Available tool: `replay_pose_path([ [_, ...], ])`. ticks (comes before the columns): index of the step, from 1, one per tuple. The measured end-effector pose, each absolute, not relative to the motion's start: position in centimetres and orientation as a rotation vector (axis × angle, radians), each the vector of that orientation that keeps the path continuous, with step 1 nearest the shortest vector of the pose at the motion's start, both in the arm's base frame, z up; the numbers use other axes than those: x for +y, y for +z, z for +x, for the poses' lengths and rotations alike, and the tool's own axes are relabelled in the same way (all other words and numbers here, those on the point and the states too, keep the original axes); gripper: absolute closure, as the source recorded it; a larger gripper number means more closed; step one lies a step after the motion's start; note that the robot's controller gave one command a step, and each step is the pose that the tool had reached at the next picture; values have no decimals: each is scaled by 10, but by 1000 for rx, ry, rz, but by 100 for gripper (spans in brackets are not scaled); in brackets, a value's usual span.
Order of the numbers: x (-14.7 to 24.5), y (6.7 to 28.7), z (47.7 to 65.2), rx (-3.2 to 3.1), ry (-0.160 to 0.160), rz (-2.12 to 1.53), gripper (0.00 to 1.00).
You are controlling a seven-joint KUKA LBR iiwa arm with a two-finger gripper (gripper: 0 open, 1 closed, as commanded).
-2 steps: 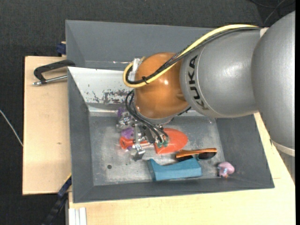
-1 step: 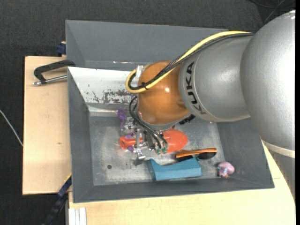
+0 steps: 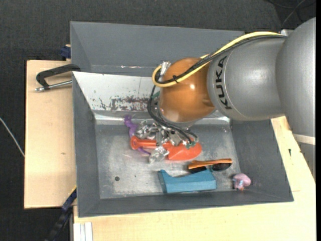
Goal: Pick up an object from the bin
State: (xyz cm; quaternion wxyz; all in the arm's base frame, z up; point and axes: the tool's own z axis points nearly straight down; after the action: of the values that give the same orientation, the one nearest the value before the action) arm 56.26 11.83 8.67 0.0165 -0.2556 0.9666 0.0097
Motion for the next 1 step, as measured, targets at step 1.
replay_pose_path([
  [1,118,87,563,3005,30,-795,100],
])
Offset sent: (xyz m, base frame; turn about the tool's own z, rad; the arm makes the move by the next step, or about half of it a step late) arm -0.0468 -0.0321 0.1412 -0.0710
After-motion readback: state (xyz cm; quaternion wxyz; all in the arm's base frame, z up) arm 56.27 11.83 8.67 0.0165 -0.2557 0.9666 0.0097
